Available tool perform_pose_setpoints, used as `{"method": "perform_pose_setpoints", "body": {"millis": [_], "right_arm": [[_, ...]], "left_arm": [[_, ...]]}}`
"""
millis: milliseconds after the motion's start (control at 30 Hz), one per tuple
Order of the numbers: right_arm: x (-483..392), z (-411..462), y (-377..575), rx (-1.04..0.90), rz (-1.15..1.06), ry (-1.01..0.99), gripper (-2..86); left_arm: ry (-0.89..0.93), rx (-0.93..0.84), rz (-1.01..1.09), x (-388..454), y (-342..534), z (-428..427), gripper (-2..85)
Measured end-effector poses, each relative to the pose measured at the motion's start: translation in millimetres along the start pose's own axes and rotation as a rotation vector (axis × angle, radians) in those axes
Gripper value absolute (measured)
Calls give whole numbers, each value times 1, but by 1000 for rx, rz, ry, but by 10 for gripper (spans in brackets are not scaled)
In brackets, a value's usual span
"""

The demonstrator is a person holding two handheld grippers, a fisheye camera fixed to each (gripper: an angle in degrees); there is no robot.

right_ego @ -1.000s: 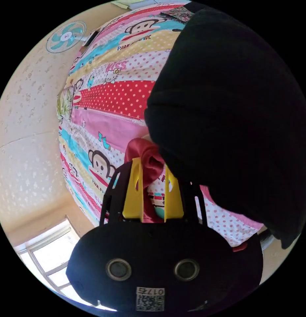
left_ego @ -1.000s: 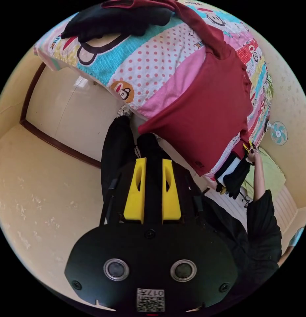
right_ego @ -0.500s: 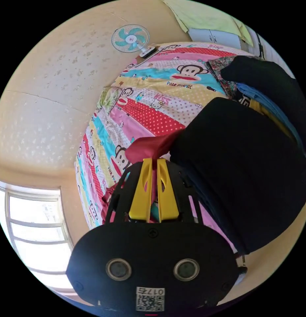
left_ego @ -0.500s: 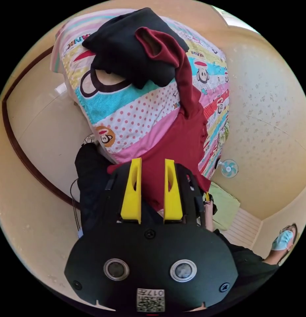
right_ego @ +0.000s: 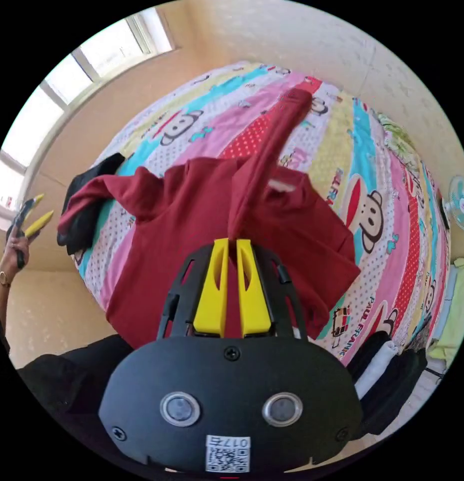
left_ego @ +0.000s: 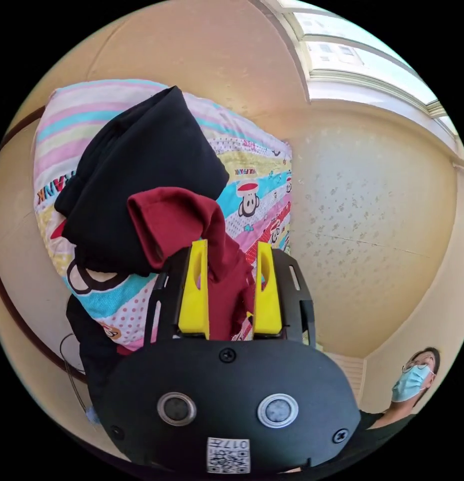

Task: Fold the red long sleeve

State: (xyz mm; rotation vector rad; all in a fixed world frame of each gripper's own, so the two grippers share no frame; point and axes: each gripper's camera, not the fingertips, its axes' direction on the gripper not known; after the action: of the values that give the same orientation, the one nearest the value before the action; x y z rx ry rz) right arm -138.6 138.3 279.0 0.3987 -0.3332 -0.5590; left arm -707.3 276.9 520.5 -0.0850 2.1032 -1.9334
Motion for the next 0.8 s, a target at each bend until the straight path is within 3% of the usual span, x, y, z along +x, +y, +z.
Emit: {"method": "perform_pose_setpoints", "body": {"millis": [33,67,133,233,433,533,700,767,800], "right_arm": [[-9,40,1,-159,22,-11,33],[-11,51,4,-187,56,-2,33],[-9,43,15,-97,201,-77,27],[1,39,25,-137,324,-217,26],[22,20,43,-121,448,-168,20],[28,-10,26,32,445,-176,25],[20,-1,-40,179,335,-245,34],[11,45,-70,68,268,-302,35],[6,86,-85,-109,250,-288,35]], "left_arm": [[32,17,-67,-10,-13,6,158],[74,33,-138,-22,-25,13,162],[97,54,-256,-43,-39,26,165],[75,76,-417,-73,-50,45,161],[124,115,-580,-115,-47,56,49],[168,78,-246,-71,-52,40,29],[-21,95,286,18,-24,-2,31],[-94,67,423,30,-12,4,32],[-99,55,438,31,-9,7,32]]}}
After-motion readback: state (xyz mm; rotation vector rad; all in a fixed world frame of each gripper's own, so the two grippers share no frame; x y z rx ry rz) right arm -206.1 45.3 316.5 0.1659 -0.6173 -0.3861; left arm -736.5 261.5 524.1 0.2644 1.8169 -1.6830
